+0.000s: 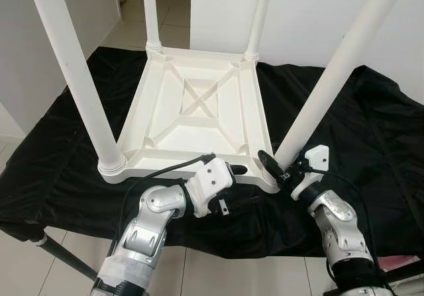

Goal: Building children table

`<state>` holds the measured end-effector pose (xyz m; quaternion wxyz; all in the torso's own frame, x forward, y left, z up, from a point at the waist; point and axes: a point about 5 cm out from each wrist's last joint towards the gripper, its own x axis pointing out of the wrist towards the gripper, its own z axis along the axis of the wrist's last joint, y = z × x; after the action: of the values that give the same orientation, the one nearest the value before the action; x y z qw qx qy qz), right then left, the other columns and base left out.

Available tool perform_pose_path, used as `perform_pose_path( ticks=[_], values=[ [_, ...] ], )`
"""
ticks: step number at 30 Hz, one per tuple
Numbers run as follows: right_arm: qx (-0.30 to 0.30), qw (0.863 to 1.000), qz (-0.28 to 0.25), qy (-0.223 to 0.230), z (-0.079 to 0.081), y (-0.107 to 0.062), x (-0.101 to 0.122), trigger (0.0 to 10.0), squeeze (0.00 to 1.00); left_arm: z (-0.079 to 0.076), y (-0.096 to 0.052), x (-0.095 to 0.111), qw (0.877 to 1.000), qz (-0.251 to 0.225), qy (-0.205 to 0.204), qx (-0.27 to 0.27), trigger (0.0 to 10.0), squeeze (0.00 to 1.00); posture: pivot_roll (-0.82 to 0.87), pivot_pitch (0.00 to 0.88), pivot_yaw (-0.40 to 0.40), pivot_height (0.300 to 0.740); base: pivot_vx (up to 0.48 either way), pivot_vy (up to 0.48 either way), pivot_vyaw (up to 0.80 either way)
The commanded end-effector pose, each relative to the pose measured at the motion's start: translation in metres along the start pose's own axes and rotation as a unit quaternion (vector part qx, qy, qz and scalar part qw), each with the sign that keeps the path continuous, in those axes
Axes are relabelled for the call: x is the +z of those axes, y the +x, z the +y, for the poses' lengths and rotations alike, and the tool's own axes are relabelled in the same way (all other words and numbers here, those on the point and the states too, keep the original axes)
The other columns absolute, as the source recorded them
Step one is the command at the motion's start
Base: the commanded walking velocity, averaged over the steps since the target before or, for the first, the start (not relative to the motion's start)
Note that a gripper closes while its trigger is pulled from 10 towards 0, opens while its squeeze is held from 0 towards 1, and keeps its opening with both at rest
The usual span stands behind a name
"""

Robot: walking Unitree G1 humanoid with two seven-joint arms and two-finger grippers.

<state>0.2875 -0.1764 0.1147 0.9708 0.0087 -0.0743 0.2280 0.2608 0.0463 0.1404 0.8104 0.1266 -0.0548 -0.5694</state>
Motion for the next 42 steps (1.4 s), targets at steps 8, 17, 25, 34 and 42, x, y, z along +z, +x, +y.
perform_pose_path(
  ticks=[8,17,25,34,42],
  values=[
    [-0.183,0.983,0.025,0.012,0.015,-0.005,-0.009,10.0,0.0,0.012,0.002,-0.001,0.997,0.001,0.003,0.075,10.0,0.0,-0.04,0.0,-0.062,0.74,0.0,0.0,0.0],
    [-0.253,0.966,0.045,0.042,0.038,0.002,-0.021,10.0,0.0,0.013,0.0,0.0,0.996,-0.004,-0.001,0.089,10.0,0.0,-0.02,0.0,-0.076,0.74,0.0,0.0,0.0],
    [-0.254,0.966,0.039,0.041,0.031,0.002,-0.016,10.0,0.72,0.012,-0.01,-0.005,0.996,0.009,0.001,0.094,10.0,0.0,0.0,0.0,-0.083,0.74,0.0,0.0,0.0],
    [-0.175,0.984,0.016,0.021,0.02,-0.001,-0.006,10.0,1.0,0.015,-0.016,-0.006,0.995,0.017,0.003,0.097,10.0,0.0,0.0,0.0,-0.076,0.74,0.0,0.0,0.0],
    [-0.052,0.999,0.008,0.011,0.007,-0.001,0.007,10.0,0.0,0.01,-0.016,-0.007,0.996,0.019,0.0,0.09,10.0,0.0,-0.01,0.0,-0.067,0.74,0.0,0.0,0.0]
  ],
)
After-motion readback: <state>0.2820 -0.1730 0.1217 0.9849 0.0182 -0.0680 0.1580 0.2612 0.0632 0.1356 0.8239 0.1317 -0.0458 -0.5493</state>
